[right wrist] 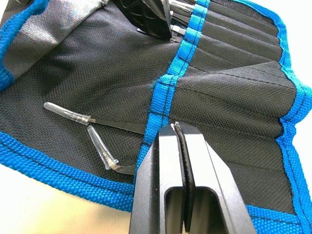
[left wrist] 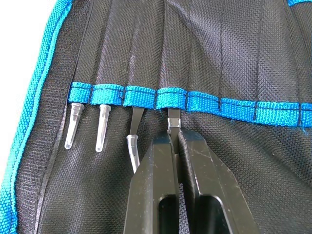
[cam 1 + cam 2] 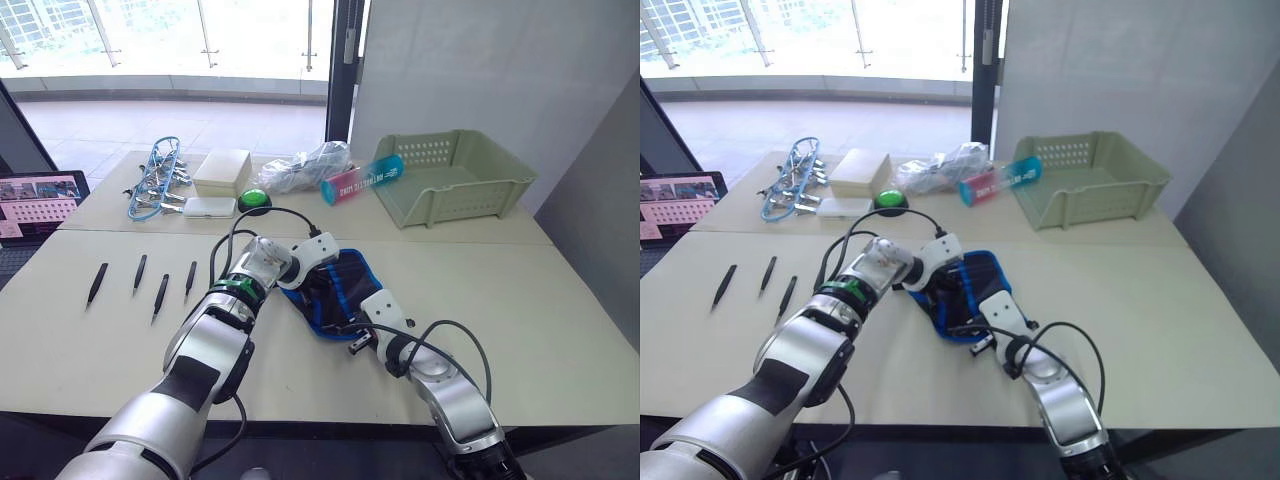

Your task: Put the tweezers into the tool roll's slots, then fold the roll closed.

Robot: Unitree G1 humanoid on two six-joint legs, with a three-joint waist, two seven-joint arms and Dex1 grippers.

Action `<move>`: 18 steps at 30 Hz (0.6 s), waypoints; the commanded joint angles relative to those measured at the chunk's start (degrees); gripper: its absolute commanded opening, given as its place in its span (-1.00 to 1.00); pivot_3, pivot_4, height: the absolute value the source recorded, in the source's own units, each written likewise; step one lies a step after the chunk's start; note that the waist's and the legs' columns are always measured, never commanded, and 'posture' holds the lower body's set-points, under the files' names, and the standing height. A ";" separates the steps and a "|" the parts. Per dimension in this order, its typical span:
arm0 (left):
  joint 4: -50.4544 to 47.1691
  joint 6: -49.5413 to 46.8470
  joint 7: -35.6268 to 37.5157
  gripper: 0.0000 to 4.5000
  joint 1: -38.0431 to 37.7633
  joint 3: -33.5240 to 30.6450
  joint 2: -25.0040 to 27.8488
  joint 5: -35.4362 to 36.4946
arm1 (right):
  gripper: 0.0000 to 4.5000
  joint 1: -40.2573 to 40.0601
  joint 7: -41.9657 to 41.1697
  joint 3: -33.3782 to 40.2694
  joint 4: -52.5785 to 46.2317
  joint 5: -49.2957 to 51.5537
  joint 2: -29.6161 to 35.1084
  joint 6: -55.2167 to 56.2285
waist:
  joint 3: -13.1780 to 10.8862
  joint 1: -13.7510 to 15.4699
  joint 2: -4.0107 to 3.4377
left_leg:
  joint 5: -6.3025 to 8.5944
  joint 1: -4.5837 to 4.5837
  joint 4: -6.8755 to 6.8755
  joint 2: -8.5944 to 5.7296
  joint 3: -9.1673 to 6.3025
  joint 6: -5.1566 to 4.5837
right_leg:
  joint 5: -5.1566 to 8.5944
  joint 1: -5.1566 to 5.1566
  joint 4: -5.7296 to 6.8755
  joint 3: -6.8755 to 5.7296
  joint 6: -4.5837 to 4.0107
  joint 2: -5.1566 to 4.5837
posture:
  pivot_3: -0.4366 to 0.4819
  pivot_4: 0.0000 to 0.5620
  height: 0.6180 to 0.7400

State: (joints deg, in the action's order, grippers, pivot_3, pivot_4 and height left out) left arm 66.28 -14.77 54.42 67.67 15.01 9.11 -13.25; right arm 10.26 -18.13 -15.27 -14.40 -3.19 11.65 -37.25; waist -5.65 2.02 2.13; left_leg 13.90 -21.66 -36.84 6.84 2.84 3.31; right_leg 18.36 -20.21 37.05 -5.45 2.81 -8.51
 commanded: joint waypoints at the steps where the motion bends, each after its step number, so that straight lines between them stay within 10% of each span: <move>1: 0.14 0.18 -1.83 -0.68 1.51 -1.62 0.08 1.23 | -1.00 -4.55 -1.46 -3.80 5.64 0.62 -0.26 -5.77 | 0.00 -0.07 0.01 | 0.00 0.00 0.00 0.00 0.00 0.00 | 0.00 0.00 0.00 0.00 0.00 0.00 | -0.05 -0.47 0.61; 12: -19.66 -1.84 10.78 0.92 -6.60 -5.64 18.41 5.42 | -1.00 -2.97 -1.38 -2.06 6.95 0.11 0.05 -4.26 | -0.33 -2.83 -0.42 | -0.08 -0.13 0.16 0.01 0.01 0.13 | 0.01 -0.25 0.05 0.01 -0.01 0.00 | -0.05 -0.47 0.61; 18: -41.70 -6.35 12.19 0.99 -22.45 -18.78 29.14 17.19 | -1.00 -2.64 -2.23 -2.20 6.69 0.36 1.10 -3.62 | -0.40 -2.72 -0.47 | -0.06 -0.13 0.19 0.02 -0.01 0.10 | 0.02 -0.23 0.08 0.03 0.00 0.00 | -0.05 -0.47 0.61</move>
State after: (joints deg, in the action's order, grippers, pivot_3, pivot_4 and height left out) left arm 30.96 -20.32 66.65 45.82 0.42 36.85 -0.20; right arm 10.86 -19.60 -16.16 -14.60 -2.49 11.36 -37.08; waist -6.05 -0.70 1.66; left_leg 13.86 -21.80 -36.66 6.86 2.82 3.38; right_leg 18.37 -20.44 37.13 -5.42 2.80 -8.51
